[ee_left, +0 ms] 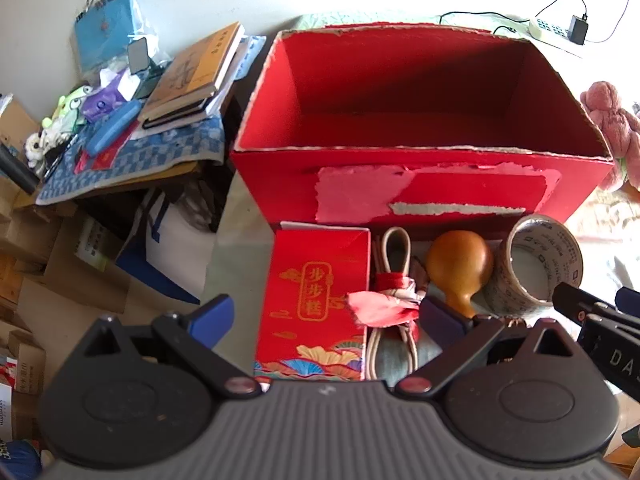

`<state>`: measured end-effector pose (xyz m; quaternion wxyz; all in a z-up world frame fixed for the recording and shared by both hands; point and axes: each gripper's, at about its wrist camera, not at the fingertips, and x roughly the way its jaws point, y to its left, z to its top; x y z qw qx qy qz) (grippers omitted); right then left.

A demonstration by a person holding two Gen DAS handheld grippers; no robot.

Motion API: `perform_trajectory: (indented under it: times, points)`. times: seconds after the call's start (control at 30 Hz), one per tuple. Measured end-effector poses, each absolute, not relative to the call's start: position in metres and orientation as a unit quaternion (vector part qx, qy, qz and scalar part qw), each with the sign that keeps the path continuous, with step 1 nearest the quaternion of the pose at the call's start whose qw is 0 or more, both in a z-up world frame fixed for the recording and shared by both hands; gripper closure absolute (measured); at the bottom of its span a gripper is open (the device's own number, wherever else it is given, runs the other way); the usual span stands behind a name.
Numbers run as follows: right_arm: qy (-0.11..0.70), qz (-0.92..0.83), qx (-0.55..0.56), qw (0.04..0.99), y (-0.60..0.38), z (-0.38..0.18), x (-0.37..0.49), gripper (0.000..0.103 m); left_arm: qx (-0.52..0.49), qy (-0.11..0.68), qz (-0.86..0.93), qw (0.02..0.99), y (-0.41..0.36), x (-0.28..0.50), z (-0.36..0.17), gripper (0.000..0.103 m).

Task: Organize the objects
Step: 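Move the right gripper toward the white packing-tape roll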

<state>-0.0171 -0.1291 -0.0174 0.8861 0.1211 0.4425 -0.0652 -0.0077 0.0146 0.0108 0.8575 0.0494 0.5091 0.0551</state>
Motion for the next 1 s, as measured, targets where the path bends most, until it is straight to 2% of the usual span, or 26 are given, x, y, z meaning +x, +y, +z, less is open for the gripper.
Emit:
perform_trajectory:
  times: [1.0]
  points:
    - [0.455, -0.058, 0.124, 0.880, -0.119, -0.026, 0.003, 0.031, 0.061, 0.512, 0.080, 0.853, 0.026, 0.010, 0.001, 0.003]
